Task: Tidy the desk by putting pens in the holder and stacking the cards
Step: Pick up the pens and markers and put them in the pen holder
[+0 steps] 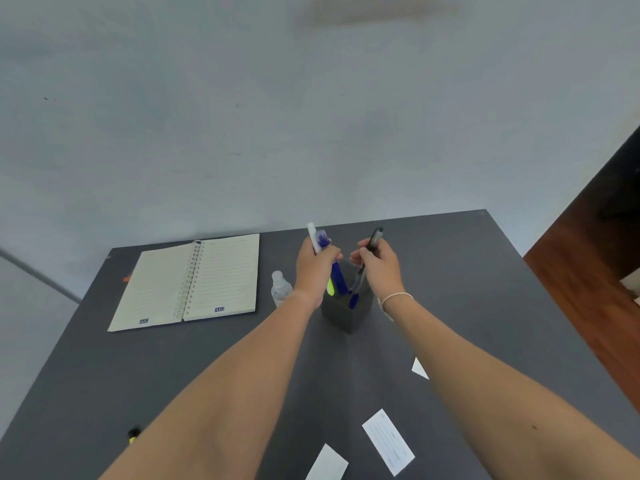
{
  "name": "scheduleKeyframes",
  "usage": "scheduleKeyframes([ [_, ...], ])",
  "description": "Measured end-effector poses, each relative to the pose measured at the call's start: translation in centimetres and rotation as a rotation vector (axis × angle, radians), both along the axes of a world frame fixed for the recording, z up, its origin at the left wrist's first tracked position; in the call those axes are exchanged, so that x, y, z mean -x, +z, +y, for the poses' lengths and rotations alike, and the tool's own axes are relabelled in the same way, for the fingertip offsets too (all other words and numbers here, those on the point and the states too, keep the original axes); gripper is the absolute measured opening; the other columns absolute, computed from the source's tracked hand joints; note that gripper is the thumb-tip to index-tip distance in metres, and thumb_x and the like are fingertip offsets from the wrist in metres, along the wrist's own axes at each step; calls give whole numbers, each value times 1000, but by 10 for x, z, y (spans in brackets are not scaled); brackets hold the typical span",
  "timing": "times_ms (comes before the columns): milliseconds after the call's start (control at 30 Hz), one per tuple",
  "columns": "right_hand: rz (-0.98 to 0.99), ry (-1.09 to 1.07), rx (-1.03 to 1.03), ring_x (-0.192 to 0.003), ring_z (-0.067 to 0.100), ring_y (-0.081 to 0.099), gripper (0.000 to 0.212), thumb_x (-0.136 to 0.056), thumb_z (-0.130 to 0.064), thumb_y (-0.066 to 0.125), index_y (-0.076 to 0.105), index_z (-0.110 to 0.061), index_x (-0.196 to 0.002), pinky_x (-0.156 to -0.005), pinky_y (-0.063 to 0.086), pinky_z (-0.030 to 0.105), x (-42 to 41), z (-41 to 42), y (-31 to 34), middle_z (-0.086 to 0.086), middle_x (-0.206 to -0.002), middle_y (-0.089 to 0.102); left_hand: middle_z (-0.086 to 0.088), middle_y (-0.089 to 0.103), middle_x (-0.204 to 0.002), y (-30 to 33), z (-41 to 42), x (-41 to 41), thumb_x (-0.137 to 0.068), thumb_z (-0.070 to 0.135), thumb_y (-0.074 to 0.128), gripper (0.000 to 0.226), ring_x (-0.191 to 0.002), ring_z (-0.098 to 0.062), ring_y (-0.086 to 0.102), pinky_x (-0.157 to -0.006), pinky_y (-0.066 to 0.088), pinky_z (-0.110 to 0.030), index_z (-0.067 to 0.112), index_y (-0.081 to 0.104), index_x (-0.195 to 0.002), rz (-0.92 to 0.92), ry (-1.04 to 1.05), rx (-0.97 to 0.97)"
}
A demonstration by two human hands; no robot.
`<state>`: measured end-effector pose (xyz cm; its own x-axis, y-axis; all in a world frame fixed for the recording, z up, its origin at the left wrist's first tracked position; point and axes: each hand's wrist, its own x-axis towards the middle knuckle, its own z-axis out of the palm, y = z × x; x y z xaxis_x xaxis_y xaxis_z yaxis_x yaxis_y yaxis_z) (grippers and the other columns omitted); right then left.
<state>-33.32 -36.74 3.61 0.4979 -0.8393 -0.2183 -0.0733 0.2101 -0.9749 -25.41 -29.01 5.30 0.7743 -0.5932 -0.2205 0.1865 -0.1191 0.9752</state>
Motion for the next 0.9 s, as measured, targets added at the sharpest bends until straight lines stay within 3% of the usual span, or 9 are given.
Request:
scheduleKeyframes([
  [167, 20, -7, 49, -76, 11, 63, 23, -90, -4, 44, 54, -23, -82, -71, 50, 18, 2, 0, -4, 1, -78, 63, -8, 56, -88, -9, -1, 2, -84, 7, 56, 14, -88, -21, 57, -78, 48, -24, 18, 52, -92, -29, 18, -33],
  [400, 22, -36, 49, -75, 13, 62, 23, -89, -3, 45, 55, -22, -81, -79, 53, 27, 6, -3, -6, 1, -77, 63, -11, 58, -92, -12, -2, 3, -83, 5, 57, 13, -89, -21, 59, -82, 49, -29, 16, 52, -89, -1, 54, -23],
  [533, 21, -42, 53, -77, 14, 61, 19, -89, -3, 45, 56, -18, -85, -71, 50, 24, 8, -5, -5, 0, -77, 62, -10, 58, -93, -12, -3, 3, -83, 4, 56, 18, -93, -24, 59, -85, 50, -31, 21, 51, -81, -18, 59, -16],
  [733, 3, -66, 55, -70, 15, 56, 14, -87, -4, 47, 58, -14, -86, -47, 44, 9, 8, -4, 2, -1, -76, 61, -3, 63, -84, -10, 1, 0, -83, 6, 57, 17, -73, -10, 61, -62, 46, -12, 15, 55, -96, -55, 69, -19],
  [900, 12, -76, 92, -77, 15, 54, 18, -86, -6, 49, 58, -21, -79, -57, 46, 15, 11, -4, 9, 2, -82, 61, 1, 62, -85, 1, 4, -4, -84, 8, 57, 15, -82, -13, 63, -80, 50, -26, 18, 56, -95, -74, 69, -1],
])
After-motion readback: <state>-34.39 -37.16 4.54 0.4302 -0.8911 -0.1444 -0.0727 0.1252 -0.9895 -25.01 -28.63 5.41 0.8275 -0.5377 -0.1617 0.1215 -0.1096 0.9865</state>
